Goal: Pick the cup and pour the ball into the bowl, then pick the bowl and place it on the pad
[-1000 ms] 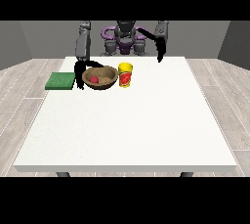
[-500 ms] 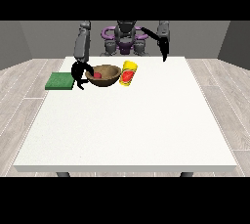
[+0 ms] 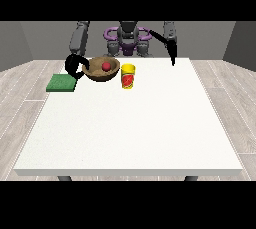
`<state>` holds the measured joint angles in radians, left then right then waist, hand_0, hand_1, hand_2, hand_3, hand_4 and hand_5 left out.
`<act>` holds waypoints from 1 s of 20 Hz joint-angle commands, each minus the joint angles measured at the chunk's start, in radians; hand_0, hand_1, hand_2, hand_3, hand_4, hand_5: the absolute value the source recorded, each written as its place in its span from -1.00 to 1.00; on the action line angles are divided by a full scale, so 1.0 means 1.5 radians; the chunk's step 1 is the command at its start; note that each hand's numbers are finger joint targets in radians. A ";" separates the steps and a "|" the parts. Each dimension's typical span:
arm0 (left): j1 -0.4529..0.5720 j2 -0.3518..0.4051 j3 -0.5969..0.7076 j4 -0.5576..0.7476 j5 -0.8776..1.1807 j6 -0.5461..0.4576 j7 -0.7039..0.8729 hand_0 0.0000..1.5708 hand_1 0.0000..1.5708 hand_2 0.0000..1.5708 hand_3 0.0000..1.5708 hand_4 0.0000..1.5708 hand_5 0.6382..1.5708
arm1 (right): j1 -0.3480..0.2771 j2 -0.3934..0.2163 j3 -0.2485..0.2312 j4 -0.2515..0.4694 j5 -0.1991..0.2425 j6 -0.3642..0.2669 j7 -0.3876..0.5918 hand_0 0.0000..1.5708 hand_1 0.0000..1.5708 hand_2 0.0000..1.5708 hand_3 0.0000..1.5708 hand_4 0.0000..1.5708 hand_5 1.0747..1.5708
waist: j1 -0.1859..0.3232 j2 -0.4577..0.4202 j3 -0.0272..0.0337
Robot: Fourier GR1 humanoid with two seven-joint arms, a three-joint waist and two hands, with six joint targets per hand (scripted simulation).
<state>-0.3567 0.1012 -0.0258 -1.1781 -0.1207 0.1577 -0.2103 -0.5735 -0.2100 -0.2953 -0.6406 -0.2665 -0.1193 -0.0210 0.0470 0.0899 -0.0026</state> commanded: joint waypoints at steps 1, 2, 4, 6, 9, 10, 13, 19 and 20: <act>0.017 0.011 0.025 0.049 0.010 -0.007 -0.039 -1.00 -1.00 -1.00 -1.00 -1.00 -0.85 | -0.049 -0.084 0.001 -0.026 -0.005 0.025 0.113 1.00 1.00 1.00 0.13 0.14 0.92 | -0.036 -0.016 0.0010; 0.001 0.003 0.028 0.049 0.001 0.004 -0.047 -1.00 -1.00 -1.00 -1.00 -1.00 -0.85 | -0.017 -0.057 0.018 -0.027 0.010 0.011 0.081 1.00 1.00 1.00 0.16 0.13 0.93 | -0.024 -0.006 0.0016; -0.016 -0.014 0.001 0.009 -0.009 0.003 -0.012 -1.00 -1.00 -1.00 -1.00 -1.00 -0.85 | -0.008 -0.110 -0.022 -0.002 -0.016 0.058 0.050 1.00 1.00 1.00 0.07 0.14 0.96 | -0.007 0.016 0.0019; 0.006 -0.028 -0.013 -0.005 -0.022 0.018 0.013 -1.00 -1.00 -1.00 -1.00 -1.00 -0.84 | 0.025 -0.118 -0.031 0.006 -0.033 0.093 0.060 1.00 1.00 1.00 -0.09 0.14 0.98 | -0.005 -0.009 0.0020; -0.010 -0.022 0.002 0.024 -0.029 0.022 0.007 -1.00 -1.00 -1.00 -1.00 -1.00 -0.85 | 0.016 -0.130 -0.024 -0.011 -0.034 0.087 0.094 1.00 1.00 1.00 0.05 0.13 0.99 | -0.013 -0.011 0.0018; -0.026 -0.047 0.000 0.051 -0.038 0.054 -0.025 -1.00 -1.00 -1.00 -1.00 -1.00 -0.84 | 0.008 -0.138 -0.027 -0.018 -0.036 0.103 0.077 1.00 1.00 1.00 0.05 0.13 0.99 | -0.030 0.017 0.0018; -0.043 -0.039 -0.001 0.039 -0.039 0.038 -0.002 -1.00 -1.00 -1.00 -1.00 -1.00 -0.85 | 0.022 -0.174 -0.045 0.001 -0.049 0.139 0.073 1.00 1.00 1.00 0.05 0.13 0.99 | -0.021 0.026 0.0020; -0.045 -0.058 -0.029 -0.012 -0.072 0.077 -0.075 -1.00 -1.00 -1.00 -1.00 -1.00 -0.84 | 0.001 -0.269 -0.120 0.087 -0.105 0.237 0.033 1.00 1.00 1.00 -0.01 0.11 1.00 | 0.013 0.144 0.0025; -0.052 -0.047 -0.031 -0.043 -0.072 0.067 -0.054 -1.00 -1.00 -1.00 -1.00 -1.00 -0.84 | 0.000 -0.287 -0.135 0.107 -0.110 0.255 -0.005 1.00 1.00 1.00 -0.12 0.10 1.00 | 0.029 0.167 0.0029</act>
<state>-0.4161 0.0337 -0.0531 -1.1773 -0.2063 0.2468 -0.2918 -0.5604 -0.5599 -0.4416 -0.5539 -0.3978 0.1913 0.0255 0.0543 0.2550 0.0010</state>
